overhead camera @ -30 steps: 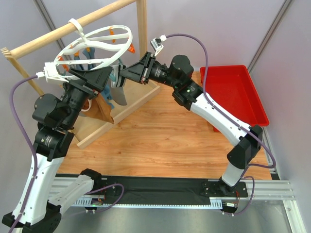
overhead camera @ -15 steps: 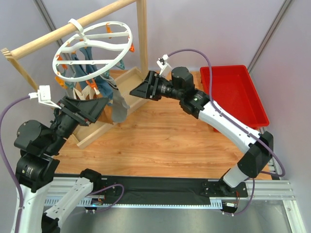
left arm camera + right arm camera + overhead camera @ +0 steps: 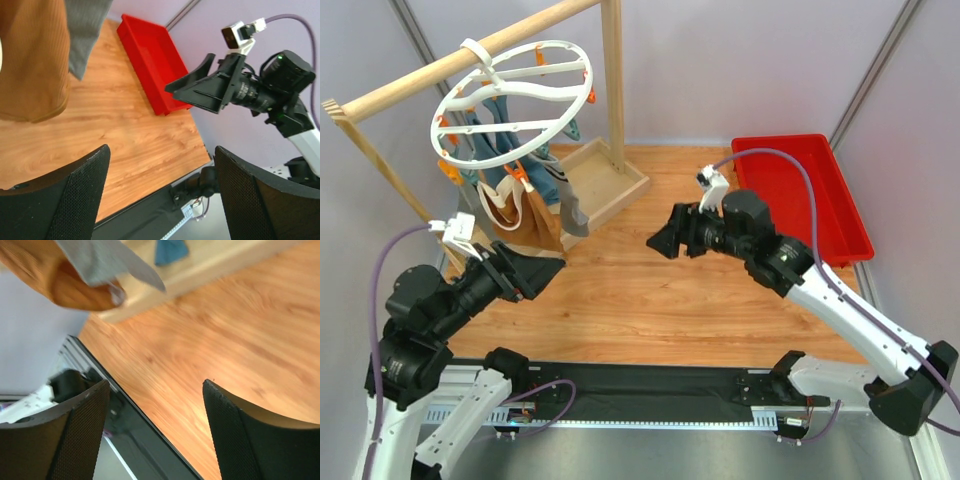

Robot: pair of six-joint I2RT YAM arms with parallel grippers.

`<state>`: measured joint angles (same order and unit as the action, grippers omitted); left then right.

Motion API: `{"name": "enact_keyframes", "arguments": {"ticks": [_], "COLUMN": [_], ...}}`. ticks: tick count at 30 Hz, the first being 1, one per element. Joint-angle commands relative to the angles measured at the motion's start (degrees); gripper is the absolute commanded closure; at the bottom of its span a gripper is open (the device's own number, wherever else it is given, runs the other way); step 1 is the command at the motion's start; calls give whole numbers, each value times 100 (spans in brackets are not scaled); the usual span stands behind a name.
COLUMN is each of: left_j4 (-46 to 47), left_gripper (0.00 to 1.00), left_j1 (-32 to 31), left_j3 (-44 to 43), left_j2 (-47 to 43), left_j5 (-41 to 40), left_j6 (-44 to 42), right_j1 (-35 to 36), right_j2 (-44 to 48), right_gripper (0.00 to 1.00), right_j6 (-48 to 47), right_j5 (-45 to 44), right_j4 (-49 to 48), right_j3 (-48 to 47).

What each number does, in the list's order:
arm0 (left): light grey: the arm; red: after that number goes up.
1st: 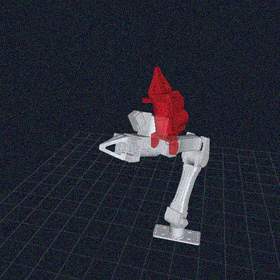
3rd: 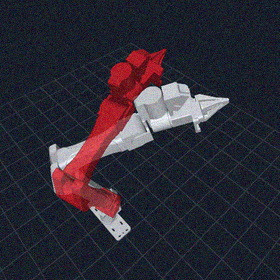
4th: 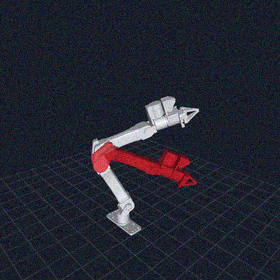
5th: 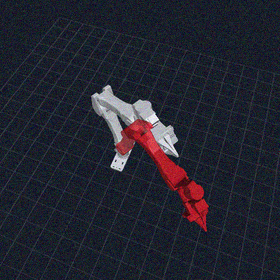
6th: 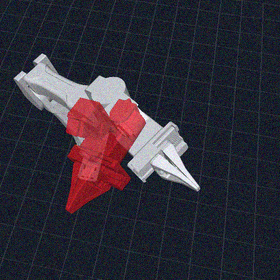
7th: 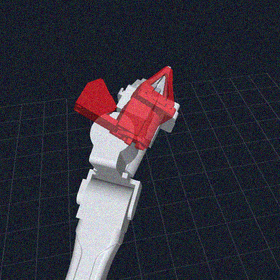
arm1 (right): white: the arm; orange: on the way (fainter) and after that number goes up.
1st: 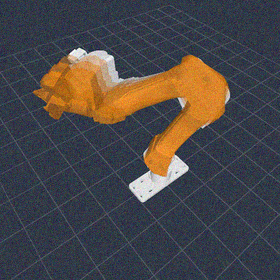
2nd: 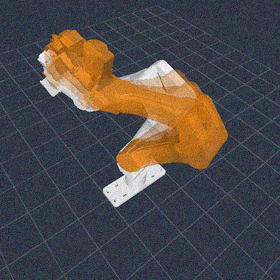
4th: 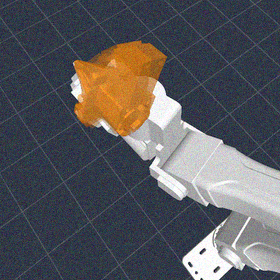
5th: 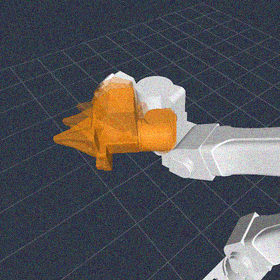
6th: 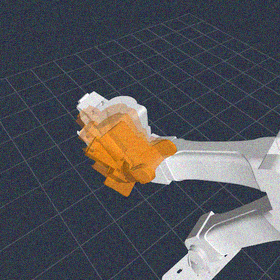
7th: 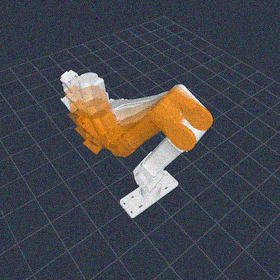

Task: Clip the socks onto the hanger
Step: Reset both arms

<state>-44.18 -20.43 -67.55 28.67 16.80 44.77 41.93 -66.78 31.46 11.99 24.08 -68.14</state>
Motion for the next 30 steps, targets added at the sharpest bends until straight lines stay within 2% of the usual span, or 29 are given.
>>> {"name": "enact_keyframes", "arguments": {"ticks": [1, 4, 6, 9, 12, 13, 14, 16, 18, 20, 21, 22, 23, 25, 28, 30], "left_j4": [-74, 207, 322, 682, 1358, 1751, 2008, 2779, 3282, 4046, 4371, 4914, 5146, 6767, 6853, 6687], "left_gripper": [9, 7, 7, 5, 3, 3, 3, 2, 1, 1, 1, 1, 1, 1, 1, 1], "left_j1": [30, 30, 30, 30, 30, 30, 30, 30, 30, 30, 21, 21, 21, 12, -84, -146], "left_j3": [792, 1522, 1849, 2578, 3439, 3894, 4142, 4887, 5364, 5883, 6033, 6374, 6568, 7402, 7458, 7449], "left_j2": [-352, -852, -968, -1205, -1617, -1784, -2203, -2836, -3427, -3456, -3412, -3507, -3613, -3439, -3429, -3508], "left_j5": [245, 298, 403, 613, 842, 834, 851, 834, 825, 1157, 1281, 1334, 1352, 1484, 1615, 1686], "left_j6": [66, 242, 225, 286, 532, 645, 934, 1513, 1875, 2193, 2228, 2377, 2474, 3112, 2618, 2502], "right_j1": [8, 8, 8, 8, -1, 8, -1, 8, 8, 8, 34, 43, 52, 52, 43, 43], "right_j2": [629, 1331, 1641, 2343, 3257, 3494, 3775, 4531, 5380, 6034, 6820, 7063, 6987, 6714, 6538, 6546], "right_gripper": [23, 15, 2, 0, 0, 0, 0, 0, 0, 0, 0, 0, 0, 0, 0, 0], "right_j6": [-281, -98, -9, 167, 412, 535, 693, 1202, 1519, 1757, 1854, 1785, 1706, 1635, 1766, 1723], "right_j5": [-407, -906, -1154, -1778, -2042, -1929, -1850, -1736, -1682, -1840, -2067, -2165, -2148, -2192, -2446, -2578], "right_j4": [273, 264, 256, 107, -805, -1565, -1973, -3112, -3635, -3551, -2906, -2587, -2549, -2680, -2426, -1900], "right_j3": [818, 1644, 1952, 2707, 3954, 4314, 5136, 5905, 6723, 7164, 7322, 7306, 7297, 7315, 7289, 7289]}}
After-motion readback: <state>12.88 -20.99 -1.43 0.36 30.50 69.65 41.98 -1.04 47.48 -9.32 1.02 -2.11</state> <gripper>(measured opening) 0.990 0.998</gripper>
